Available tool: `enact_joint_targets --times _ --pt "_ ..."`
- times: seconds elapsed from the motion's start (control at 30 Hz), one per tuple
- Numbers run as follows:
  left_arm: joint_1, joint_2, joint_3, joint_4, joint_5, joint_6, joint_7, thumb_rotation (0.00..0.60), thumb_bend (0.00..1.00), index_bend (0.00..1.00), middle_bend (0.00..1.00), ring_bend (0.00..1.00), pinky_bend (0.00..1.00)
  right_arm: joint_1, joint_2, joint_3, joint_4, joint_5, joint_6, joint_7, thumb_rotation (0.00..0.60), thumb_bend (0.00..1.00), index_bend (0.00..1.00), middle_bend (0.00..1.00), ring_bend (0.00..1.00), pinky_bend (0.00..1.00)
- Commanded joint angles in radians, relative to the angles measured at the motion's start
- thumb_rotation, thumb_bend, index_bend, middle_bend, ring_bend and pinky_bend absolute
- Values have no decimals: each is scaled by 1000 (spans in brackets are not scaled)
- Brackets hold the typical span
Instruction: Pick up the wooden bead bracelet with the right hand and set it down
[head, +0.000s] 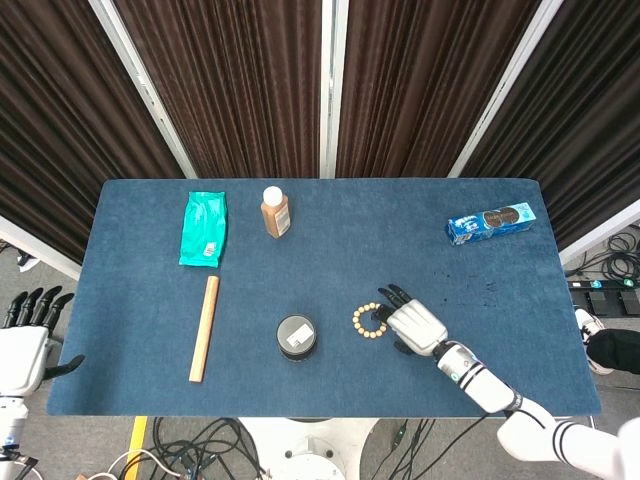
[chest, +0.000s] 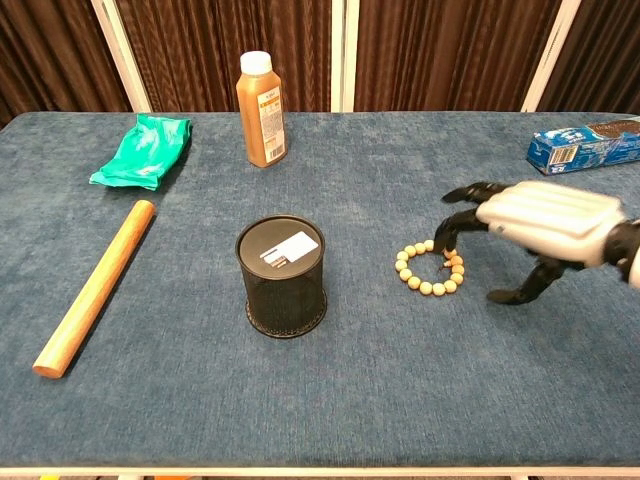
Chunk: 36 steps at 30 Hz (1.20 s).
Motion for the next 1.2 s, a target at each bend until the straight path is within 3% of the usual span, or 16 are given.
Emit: enact_joint_targets --times 0.03,0.53,0.8,1.03,1.2 --pt "3 1 1 1 -3 0 -3 600 0 152 83 13 16 16 -55 -30 67 -35 41 3 600 147 353 305 0 0" --pt "4 -6 0 25 2 0 -32 600 0 153 83 13 16 21 -169 -71 275 -55 145 29 600 290 457 327 0 4" --pt "7 -8 1 35 3 1 -44 600 0 153 83 13 16 21 -208 -98 364 -65 176 35 600 300 492 332 0 4" --pt "11 -10 3 39 8 6 -56 600 0 153 83 13 16 9 -233 -108 424 -73 246 70 600 381 685 393 74 6" --pt "11 -8 4 40 14 8 -64 600 0 153 83 13 16 -18 -204 -56 368 5 287 205 600 417 742 438 108 27"
